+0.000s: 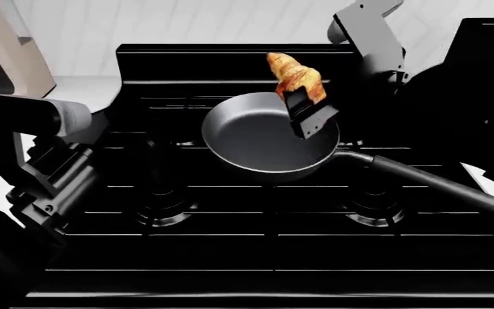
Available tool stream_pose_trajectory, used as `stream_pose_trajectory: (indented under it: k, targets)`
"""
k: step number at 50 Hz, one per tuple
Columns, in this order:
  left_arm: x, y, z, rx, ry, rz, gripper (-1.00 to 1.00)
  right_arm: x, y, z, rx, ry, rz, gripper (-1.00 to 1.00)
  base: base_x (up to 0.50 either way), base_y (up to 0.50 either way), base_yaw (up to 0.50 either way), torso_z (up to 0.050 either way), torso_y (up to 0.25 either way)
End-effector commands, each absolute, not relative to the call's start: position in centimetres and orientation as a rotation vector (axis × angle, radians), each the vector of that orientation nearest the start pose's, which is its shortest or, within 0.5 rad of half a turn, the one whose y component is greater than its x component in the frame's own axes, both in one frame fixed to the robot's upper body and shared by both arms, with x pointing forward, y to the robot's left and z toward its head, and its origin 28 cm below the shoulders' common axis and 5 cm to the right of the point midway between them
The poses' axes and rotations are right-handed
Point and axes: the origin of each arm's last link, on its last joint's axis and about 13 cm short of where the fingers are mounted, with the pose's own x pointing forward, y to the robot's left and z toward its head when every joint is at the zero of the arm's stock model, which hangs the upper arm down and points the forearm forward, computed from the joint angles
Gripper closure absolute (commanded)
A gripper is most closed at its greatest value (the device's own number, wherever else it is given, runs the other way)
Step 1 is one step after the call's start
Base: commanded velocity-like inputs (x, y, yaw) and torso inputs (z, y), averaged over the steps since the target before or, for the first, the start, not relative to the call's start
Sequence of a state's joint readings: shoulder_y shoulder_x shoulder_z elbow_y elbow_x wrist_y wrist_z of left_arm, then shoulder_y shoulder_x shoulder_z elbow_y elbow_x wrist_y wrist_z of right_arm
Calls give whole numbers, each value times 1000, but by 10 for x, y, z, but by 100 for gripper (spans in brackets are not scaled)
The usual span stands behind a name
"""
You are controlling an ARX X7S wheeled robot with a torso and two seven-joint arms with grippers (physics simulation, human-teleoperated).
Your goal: Pick the croissant and place it on the pan. Then turn on the stove to warm the croissant.
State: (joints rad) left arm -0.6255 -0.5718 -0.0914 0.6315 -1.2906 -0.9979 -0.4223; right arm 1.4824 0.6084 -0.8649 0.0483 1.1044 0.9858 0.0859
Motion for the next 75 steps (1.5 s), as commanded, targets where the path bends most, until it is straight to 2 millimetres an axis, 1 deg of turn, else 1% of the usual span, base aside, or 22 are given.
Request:
stream_pose_trajectory:
  k: [1,7,19,37,48,62,63,75]
  targets:
    - [222,252,240,-143,-80,-373,-100,359,-126,324,-426,242,533,100,0,0,0,0,0]
    - [222,253,240,-146,-85,-375,-100,377,-122,321,-450,307,572,100,0,0,0,0,0]
    - [223,252,241,-145,-86,-374,-100,395,-119,314,-469,365,607,100,0,0,0,0,1]
    - [222,253,242,-148,-89,-373,-100,397,-113,302,-502,424,639,100,0,0,0,0,0]
    - [224,252,241,-150,-87,-374,-100,400,-111,291,-512,462,657,100,0,0,0,0,0]
    - [224,252,240,-150,-86,-371,-100,400,-110,290,-513,469,669,100,0,0,0,0,1]
    - [224,253,240,-150,-83,-369,-100,400,-110,289,-516,470,664,-100,0,0,0,0,0]
    - [225,252,240,-149,-85,-370,-100,398,-111,291,-519,461,664,-100,0,0,0,0,0]
